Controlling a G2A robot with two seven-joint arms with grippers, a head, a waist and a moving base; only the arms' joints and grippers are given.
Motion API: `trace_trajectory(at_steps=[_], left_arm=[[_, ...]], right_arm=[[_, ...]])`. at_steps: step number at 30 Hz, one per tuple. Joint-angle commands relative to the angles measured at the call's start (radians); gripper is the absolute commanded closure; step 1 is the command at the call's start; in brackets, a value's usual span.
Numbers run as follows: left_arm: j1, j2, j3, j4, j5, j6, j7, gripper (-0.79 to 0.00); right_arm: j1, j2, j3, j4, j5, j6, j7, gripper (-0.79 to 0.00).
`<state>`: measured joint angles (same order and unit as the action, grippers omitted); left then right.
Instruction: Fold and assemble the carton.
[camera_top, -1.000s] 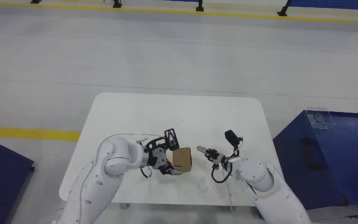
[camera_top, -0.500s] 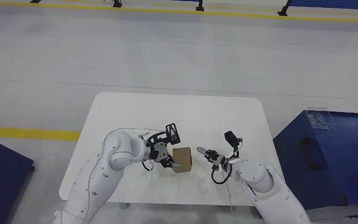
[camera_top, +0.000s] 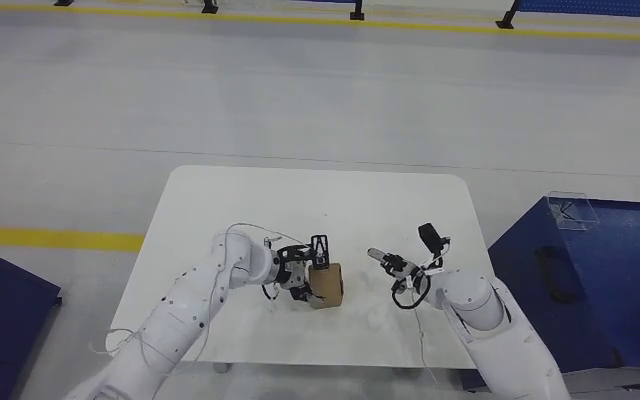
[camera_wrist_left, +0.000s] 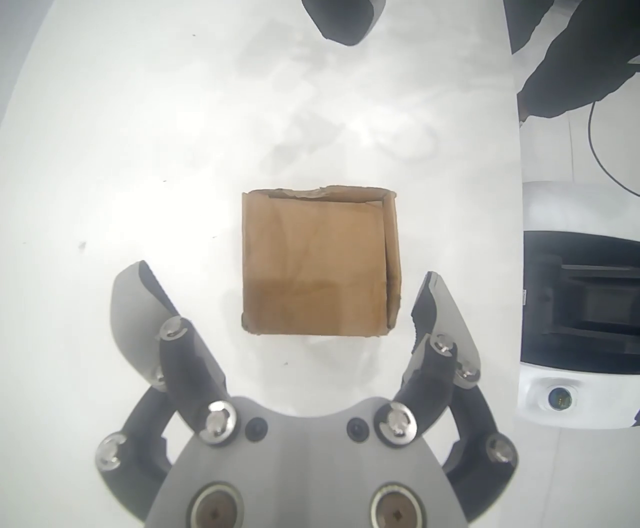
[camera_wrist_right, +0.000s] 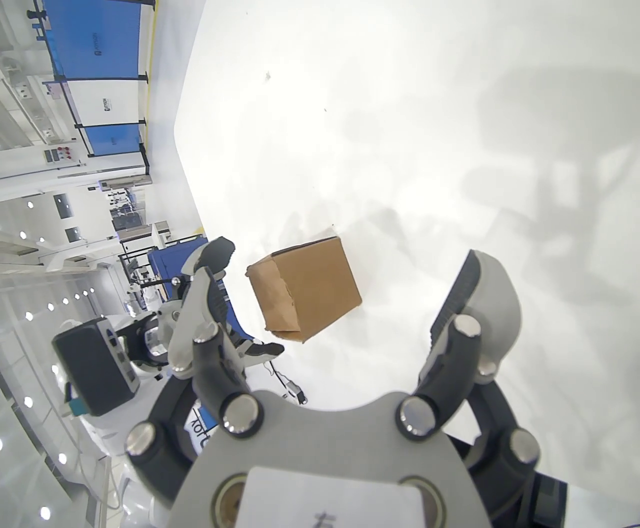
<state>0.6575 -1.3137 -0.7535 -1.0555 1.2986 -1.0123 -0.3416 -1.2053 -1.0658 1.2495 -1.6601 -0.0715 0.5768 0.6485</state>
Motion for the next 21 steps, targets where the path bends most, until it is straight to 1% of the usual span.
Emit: trace_trajectory(at_steps=[1, 9, 17, 18, 19, 20, 21], left_arm=[[-0.023, -0.005, 0.040, 0.038, 0.016, 0.000, 0.042, -0.785], [-0.085, -0.016, 0.131, 0.136, 0.011, 0.000, 0.148, -0.785], [-0.118, -0.015, 0.210, 0.171, -0.008, 0.000, 0.224, -0.785], [-0.119, -0.013, 0.217, 0.175, -0.014, 0.000, 0.238, -0.683], [-0.123, -0.012, 0.221, 0.182, -0.019, 0.000, 0.248, -0.526], [-0.127, -0.011, 0.228, 0.183, -0.018, 0.000, 0.253, -0.428], [-0.129, -0.010, 0.233, 0.185, -0.019, 0.000, 0.259, -0.376]], right_arm=[[0.002, 0.000, 0.001, 0.005, 0.004, -0.001, 0.002, -0.785], [0.014, -0.003, -0.002, 0.023, 0.016, 0.001, 0.005, -0.785], [0.028, -0.006, -0.012, 0.036, 0.020, 0.002, 0.005, -0.785], [0.029, -0.006, -0.014, 0.037, 0.020, 0.002, 0.006, -0.785], [0.031, -0.006, -0.015, 0.039, 0.019, 0.002, 0.008, -0.785], [0.033, -0.006, -0.015, 0.040, 0.019, 0.002, 0.009, -0.785], [0.034, -0.006, -0.016, 0.040, 0.019, 0.003, 0.009, -0.785]])
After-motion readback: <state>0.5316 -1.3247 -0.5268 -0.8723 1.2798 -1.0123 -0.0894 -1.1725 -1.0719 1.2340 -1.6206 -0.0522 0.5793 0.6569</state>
